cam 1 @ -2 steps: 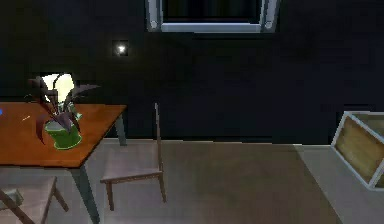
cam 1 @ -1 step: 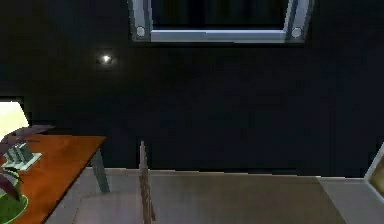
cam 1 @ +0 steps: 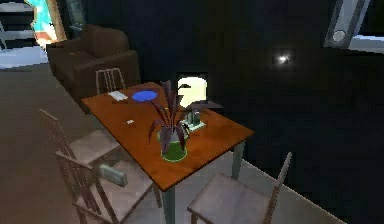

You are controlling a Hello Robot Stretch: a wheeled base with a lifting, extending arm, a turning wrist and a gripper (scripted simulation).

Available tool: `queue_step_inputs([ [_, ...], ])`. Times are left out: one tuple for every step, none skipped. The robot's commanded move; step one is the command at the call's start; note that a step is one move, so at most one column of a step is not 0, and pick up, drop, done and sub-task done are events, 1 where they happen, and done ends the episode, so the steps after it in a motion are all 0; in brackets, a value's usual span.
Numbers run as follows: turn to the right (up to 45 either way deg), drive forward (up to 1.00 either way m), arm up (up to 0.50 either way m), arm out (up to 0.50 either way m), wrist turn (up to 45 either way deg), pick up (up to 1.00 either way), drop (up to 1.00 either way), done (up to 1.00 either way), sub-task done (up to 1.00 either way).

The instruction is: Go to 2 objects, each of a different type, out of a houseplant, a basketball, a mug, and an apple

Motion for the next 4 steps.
queue_step_inputs([
  [0.0, 0.0, 0.0, 0.0, 0.0, 0.0, 0.0, 0.0, 1.0],
  [-45.0, 0.0, 0.0, 0.0, 0.0, 0.0, 0.0, 0.0, 0.0],
  [-30.0, 0.0, 0.0, 0.0, 0.0, 0.0, 0.0, 0.0, 0.0],
  [0.0, 1.0, 0.0, 0.0, 0.0, 0.0, 0.0, 0.0, 0.0],
])
